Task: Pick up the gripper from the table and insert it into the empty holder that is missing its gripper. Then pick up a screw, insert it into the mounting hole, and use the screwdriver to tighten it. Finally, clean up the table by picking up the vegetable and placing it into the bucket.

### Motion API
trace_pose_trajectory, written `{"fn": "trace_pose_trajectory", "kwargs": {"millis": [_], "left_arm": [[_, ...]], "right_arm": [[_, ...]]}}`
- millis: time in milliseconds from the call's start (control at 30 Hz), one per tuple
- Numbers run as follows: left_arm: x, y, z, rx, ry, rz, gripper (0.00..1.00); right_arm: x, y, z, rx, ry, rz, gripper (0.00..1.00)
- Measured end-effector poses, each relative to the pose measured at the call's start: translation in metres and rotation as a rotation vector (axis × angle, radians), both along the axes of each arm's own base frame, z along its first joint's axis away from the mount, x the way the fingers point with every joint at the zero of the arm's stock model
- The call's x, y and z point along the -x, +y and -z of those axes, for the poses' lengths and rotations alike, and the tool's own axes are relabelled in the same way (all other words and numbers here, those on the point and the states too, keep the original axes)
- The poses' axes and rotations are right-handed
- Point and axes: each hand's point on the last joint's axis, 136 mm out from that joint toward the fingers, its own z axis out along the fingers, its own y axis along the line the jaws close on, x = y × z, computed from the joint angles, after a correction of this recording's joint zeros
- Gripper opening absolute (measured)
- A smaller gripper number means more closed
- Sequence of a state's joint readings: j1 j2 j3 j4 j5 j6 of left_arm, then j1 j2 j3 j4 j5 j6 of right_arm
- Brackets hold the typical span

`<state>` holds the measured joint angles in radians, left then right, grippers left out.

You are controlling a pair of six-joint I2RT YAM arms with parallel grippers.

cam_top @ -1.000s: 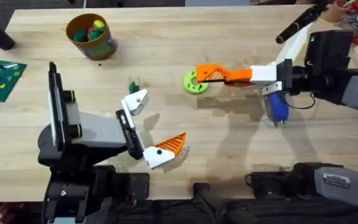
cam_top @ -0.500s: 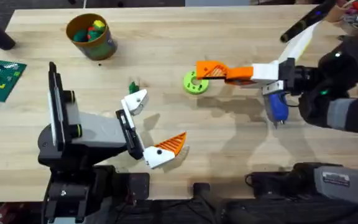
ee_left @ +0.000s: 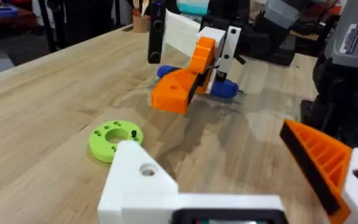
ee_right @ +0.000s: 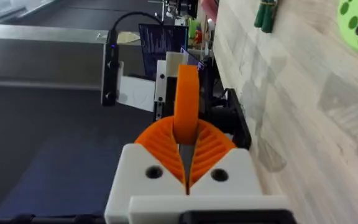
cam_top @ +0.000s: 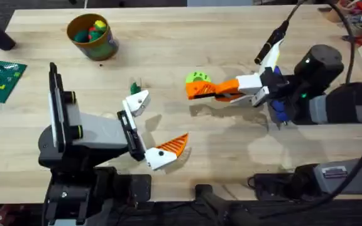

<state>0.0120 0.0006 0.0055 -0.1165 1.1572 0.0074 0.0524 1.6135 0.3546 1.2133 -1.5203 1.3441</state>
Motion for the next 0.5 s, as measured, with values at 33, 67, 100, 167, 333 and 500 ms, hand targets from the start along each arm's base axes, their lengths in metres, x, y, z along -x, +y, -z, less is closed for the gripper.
{"fn": "trace_pose_trajectory", "kwargs": {"millis": [33, 67, 100, 167, 333, 500], "left_arm": [[0.0, 0.0, 0.0, 0.0, 0.0, 0.0, 0.986], [0.0, 0.0, 0.0, 0.0, 0.0, 0.0, 0.986], [0.0, 0.0, 0.0, 0.0, 0.0, 0.0, 0.986], [0.0, 0.0, 0.0, 0.0, 0.0, 0.0, 0.986], [0.0, 0.0, 0.0, 0.0, 0.0, 0.0, 0.988], [0.0, 0.0, 0.0, 0.0, 0.0, 0.0, 0.988]], "right_arm": [[0.0, 0.001, -0.001, 0.0, -0.001, -0.003, 0.016], [-0.001, 0.001, -0.002, 0.0, -0.002, -0.005, 0.016], [-0.001, 0.001, -0.002, -0.001, -0.005, -0.006, 0.016], [-0.001, 0.003, -0.004, -0.001, -0.013, -0.011, 0.016], [0.001, 0.006, -0.013, -0.007, -0.094, -0.026, 0.016], [0.0, 0.006, -0.011, -0.006, -0.074, -0.027, 0.016]]}}
